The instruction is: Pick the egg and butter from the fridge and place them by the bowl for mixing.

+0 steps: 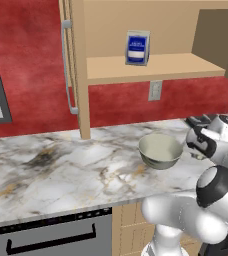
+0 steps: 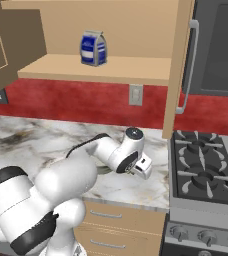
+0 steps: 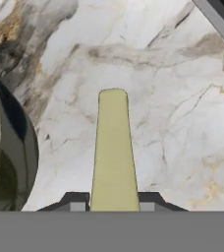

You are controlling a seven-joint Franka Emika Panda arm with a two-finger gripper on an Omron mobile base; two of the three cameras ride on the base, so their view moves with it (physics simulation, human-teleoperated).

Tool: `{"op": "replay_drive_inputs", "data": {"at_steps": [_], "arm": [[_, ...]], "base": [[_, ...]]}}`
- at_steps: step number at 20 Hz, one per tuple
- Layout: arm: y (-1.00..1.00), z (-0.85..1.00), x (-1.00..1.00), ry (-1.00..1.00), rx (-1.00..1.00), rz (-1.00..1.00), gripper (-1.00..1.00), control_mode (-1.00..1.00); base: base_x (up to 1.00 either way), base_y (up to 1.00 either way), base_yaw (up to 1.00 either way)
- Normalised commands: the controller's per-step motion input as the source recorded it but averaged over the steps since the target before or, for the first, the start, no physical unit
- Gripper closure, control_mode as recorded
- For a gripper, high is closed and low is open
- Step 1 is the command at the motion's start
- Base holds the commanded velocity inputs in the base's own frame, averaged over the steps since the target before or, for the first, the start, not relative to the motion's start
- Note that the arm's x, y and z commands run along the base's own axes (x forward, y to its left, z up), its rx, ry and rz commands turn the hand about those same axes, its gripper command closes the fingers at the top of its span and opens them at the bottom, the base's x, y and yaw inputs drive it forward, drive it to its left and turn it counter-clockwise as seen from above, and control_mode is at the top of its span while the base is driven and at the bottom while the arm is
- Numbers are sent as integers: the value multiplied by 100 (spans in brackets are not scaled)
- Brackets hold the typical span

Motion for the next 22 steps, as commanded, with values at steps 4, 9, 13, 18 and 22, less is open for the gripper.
{"op": "replay_drive_inputs", "data": {"at_steps": [4, 9, 13, 18, 22], "arm": [[-5, -31, 43, -1, 5, 5, 100, -100], [-2, -22, 16, -2, 5, 9, 100, -100], [-1, -13, 3, -4, 1, 4, 100, -100], [-8, -10, -1, -2, 0, 2, 100, -100], [-8, -12, -1, 0, 0, 0, 100, -100]], "base": [[0, 0, 0], [0, 0, 0], [0, 0, 0], [0, 0, 0], [0, 0, 0]]}}
